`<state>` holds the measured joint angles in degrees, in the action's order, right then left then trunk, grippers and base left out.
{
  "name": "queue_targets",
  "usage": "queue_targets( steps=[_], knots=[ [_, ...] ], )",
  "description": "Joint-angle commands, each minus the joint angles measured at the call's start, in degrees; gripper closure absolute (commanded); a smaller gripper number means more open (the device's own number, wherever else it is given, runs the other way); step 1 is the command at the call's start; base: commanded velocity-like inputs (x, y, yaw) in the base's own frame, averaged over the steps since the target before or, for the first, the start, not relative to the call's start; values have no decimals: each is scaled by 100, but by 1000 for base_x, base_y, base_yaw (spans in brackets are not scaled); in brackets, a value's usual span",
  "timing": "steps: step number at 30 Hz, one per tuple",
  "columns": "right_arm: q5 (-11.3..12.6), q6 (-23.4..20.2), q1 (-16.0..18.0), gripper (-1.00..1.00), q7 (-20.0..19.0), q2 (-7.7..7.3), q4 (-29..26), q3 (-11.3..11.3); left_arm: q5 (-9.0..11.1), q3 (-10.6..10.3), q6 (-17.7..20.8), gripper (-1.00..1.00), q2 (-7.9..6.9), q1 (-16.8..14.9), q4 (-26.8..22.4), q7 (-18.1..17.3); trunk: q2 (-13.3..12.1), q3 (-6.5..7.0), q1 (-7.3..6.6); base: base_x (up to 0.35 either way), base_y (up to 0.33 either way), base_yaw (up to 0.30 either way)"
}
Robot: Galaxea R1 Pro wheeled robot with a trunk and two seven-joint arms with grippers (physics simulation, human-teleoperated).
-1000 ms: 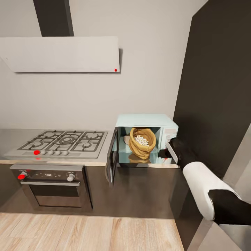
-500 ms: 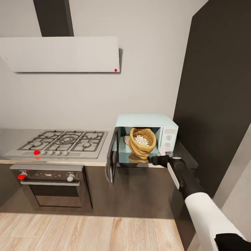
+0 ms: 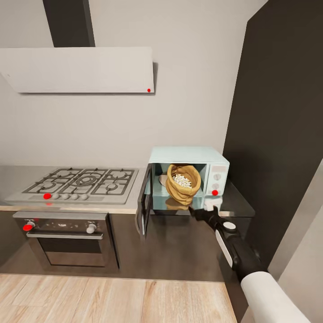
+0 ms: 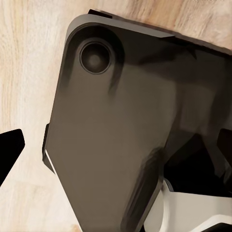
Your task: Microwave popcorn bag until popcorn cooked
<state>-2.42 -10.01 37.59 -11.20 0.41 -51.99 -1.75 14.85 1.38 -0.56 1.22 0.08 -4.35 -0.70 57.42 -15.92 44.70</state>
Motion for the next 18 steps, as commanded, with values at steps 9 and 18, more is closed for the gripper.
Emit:
queue_targets(
  steps=[9,18],
  knots=[
    [-15,656,-14,-100,3,95,164,5,28,13,-6,-100,1,1,-13,-7,4,-6,1,32,0,0],
    [-28,700,-14,-100,2,191,354,8,27,12,-6,-100,1,1,-5,-7,4,-6,1,254,0,0]
  ],
)
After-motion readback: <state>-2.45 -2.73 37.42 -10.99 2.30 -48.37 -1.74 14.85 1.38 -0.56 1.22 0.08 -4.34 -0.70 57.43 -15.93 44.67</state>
